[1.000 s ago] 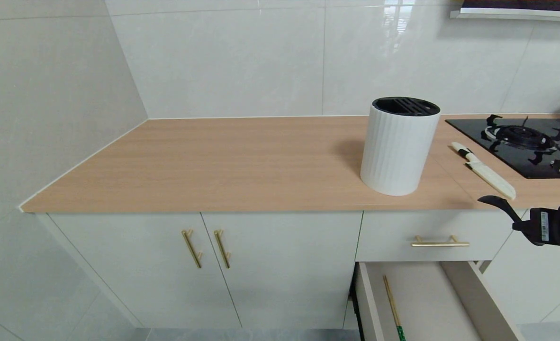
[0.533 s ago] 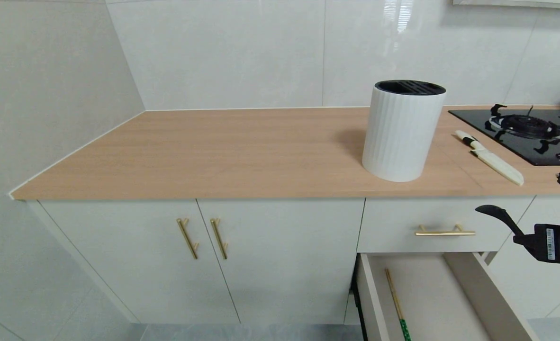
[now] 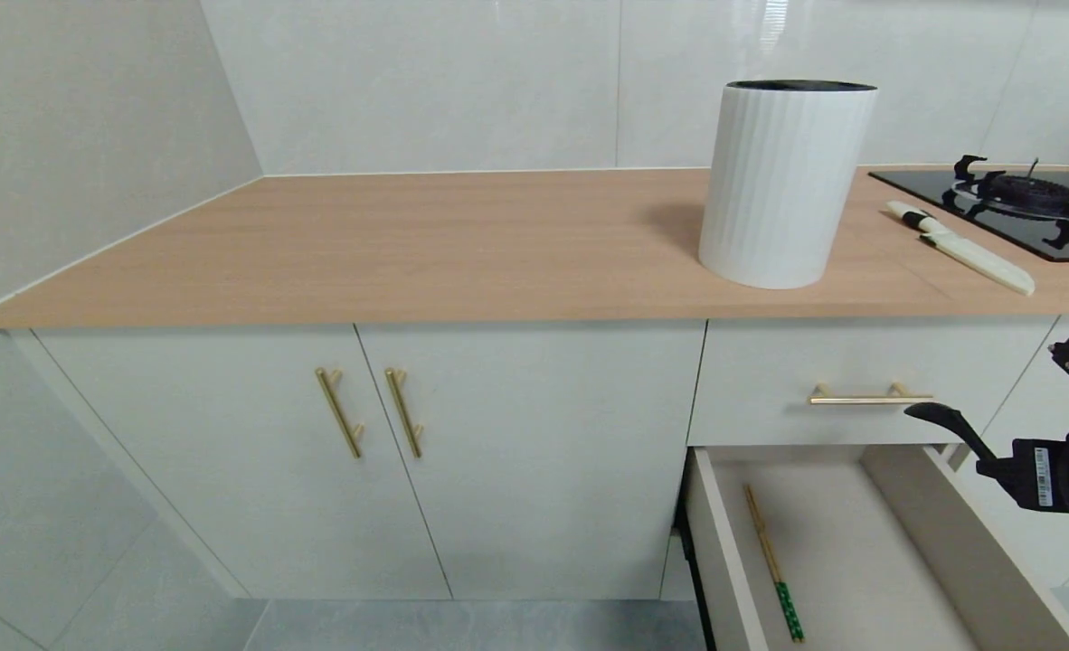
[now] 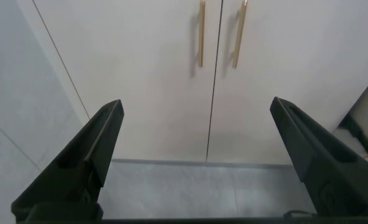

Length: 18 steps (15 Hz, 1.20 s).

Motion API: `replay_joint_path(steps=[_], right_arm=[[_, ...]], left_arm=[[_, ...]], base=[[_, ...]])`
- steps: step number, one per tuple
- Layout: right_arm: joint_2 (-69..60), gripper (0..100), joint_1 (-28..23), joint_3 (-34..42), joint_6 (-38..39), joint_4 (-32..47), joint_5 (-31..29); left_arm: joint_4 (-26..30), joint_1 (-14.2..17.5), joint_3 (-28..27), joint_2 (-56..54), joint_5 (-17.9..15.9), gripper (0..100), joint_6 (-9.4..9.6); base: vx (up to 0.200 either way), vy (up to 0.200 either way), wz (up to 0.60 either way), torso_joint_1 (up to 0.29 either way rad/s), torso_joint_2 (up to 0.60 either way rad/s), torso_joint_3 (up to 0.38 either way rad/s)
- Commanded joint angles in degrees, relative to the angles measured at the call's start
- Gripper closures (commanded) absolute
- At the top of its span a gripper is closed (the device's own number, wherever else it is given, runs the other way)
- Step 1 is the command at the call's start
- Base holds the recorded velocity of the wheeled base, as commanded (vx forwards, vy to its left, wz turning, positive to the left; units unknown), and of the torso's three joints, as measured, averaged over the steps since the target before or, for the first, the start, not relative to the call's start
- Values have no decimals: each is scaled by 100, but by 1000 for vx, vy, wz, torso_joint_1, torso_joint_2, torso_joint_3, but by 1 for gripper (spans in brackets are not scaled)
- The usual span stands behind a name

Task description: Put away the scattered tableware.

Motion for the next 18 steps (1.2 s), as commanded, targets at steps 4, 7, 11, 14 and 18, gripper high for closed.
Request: replay_joint_path(steps=[4,7,11,14,18], right_arm=[[182,100,8,54,-7,1,1],[323,100,17,54,-7,1,1],[472,100,17,80,-7,-8,1],[850,100,114,97,-7,-43,1],[2142,100,395,89,46,-210,-333]], left_arm=[[1,2,0,-1,2,0,-1],[1,2,0,-1,2,0,-1],[1,2,0,-1,2,0,-1],[1,2,0,-1,2,0,-1],[1,2,0,-1,2,0,-1]], base=[[0,0,0,-165,458,288],[0,0,0,-121,403,261],[0,0,0,-22,79,52],[0,0,0,0,0,0],[0,0,0,0,0,0]])
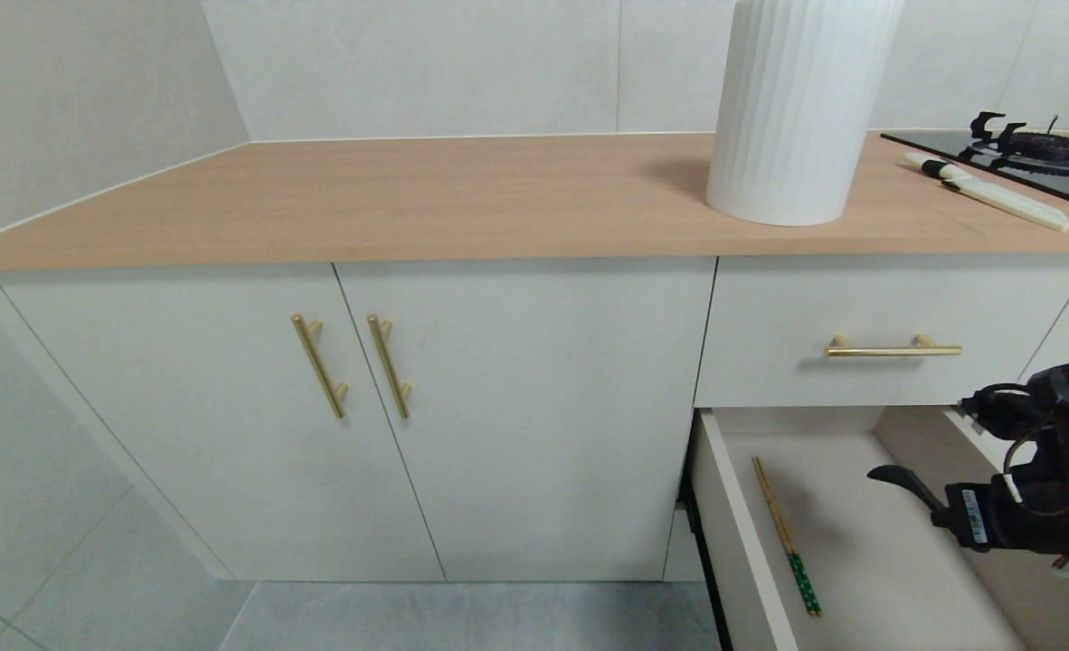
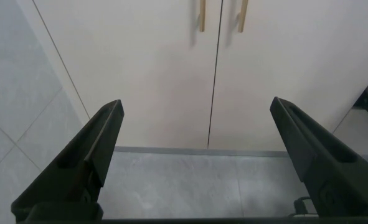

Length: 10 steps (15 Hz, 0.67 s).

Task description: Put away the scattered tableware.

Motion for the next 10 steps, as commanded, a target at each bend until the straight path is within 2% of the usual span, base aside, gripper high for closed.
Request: replay_joint_path(steps=[1,2,6,10], right_arm=[[967,100,129,1,39,-212,-130],[1398,100,129,36,56,-599,-138],[2760,100,129,581,91,-2972,-508],[3525,100,111,783,91,-4475,-701]], left_arm=[[-1,2,0,-1,4,0,-1],[-1,2,0,-1,4,0,-1],[-1,2,0,-1,4,0,-1],[-1,2,0,-1,4,0,-1]], base=[[0,0,0,0,0,0],[0,0,0,0,0,0],[0,0,0,0,0,0],[0,0,0,0,0,0]])
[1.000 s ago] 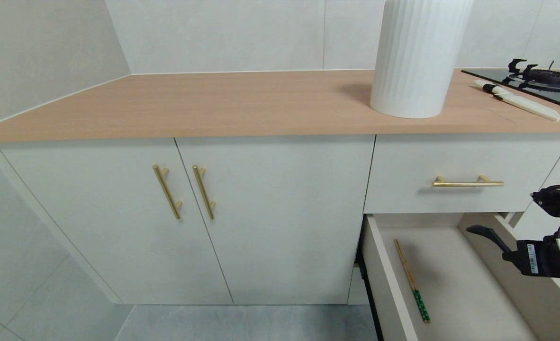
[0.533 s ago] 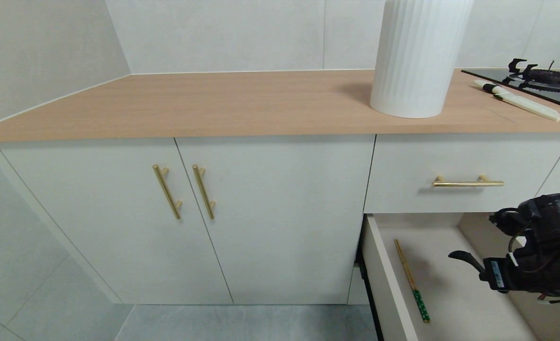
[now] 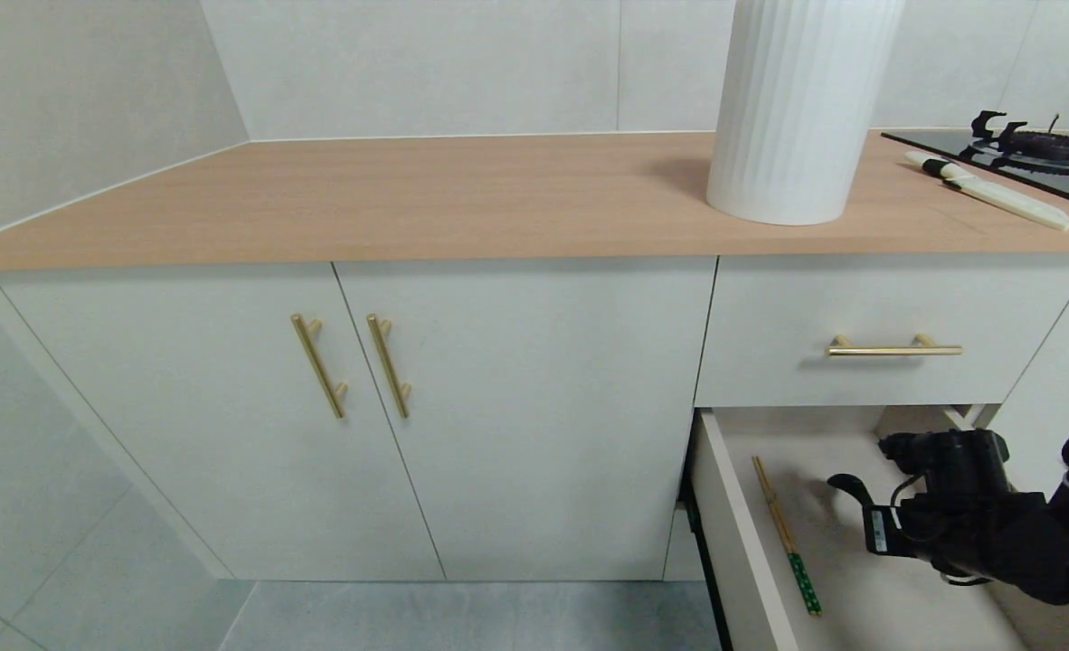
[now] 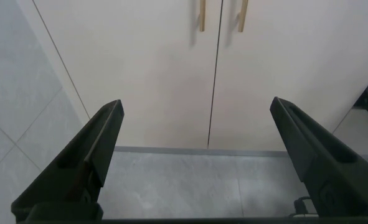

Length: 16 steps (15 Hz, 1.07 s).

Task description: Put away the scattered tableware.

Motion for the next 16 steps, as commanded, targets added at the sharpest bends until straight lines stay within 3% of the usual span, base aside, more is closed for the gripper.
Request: replay_joint_path(steps=[1,10,11,16], right_arm=[[667,100,-4,106,-3,-295,-19],[1009,100,-83,97,-29,-875,-28],[992,0,-92,97,-11,-875,-19],[491,0,-127,370,-3,-1227,-28]], left_arm=[[-1,2,0,-1,4,0,-1],[-1,2,0,-1,4,0,-1],[-1,2,0,-1,4,0,-1],[-1,2,0,-1,4,0,-1]], base=[[0,0,0,0,0,0],[0,0,0,0,0,0],[0,0,0,0,0,0],[0,0,0,0,0,0]])
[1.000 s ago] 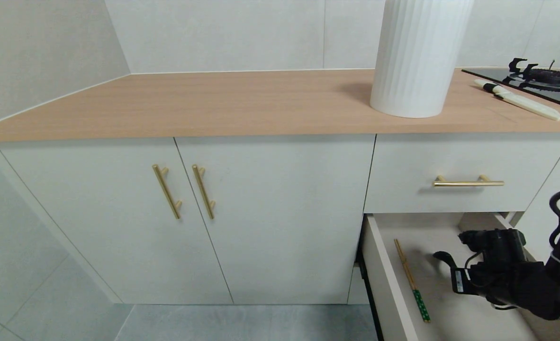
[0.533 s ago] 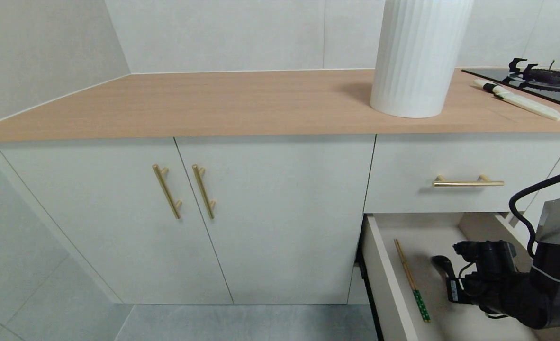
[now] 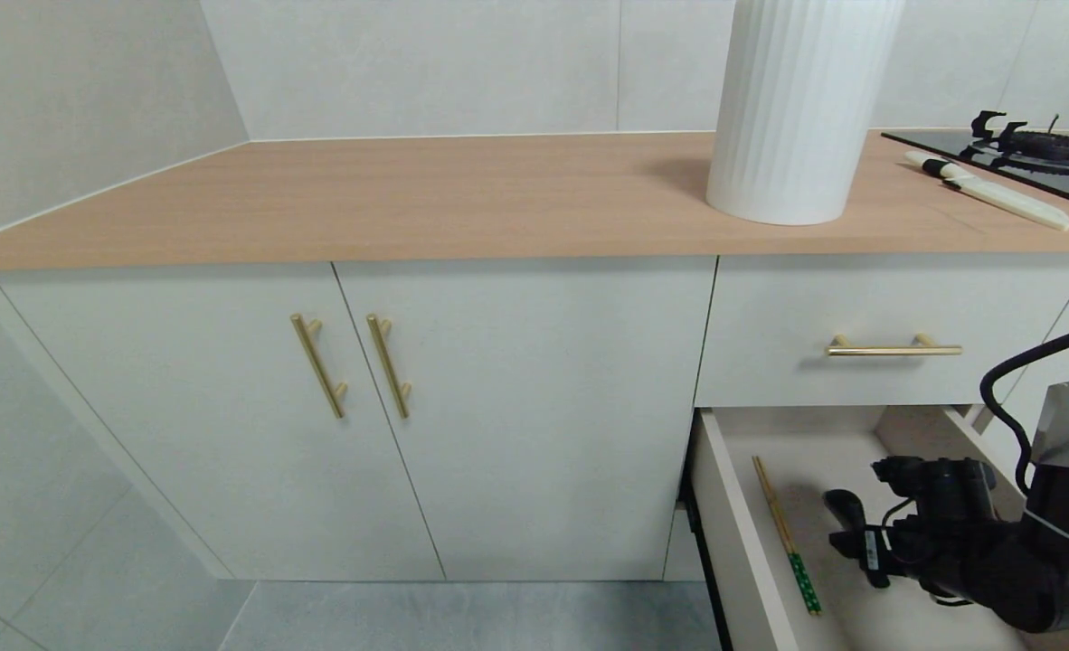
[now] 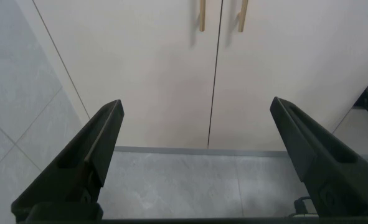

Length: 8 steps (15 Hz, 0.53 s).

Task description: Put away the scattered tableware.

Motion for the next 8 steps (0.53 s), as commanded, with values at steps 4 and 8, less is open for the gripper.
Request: replay_joint_path(steps=[4,8], right_arm=[[-1777,0,-29,624,-25,-18,10],[-3086,0,-11,650,-60,1002,63]], left_arm=[[-1,2,0,-1,2,0,-1],[-1,2,0,-1,2,0,-1]], base=[[0,0,0,0,0,0],[0,0,0,0,0,0]])
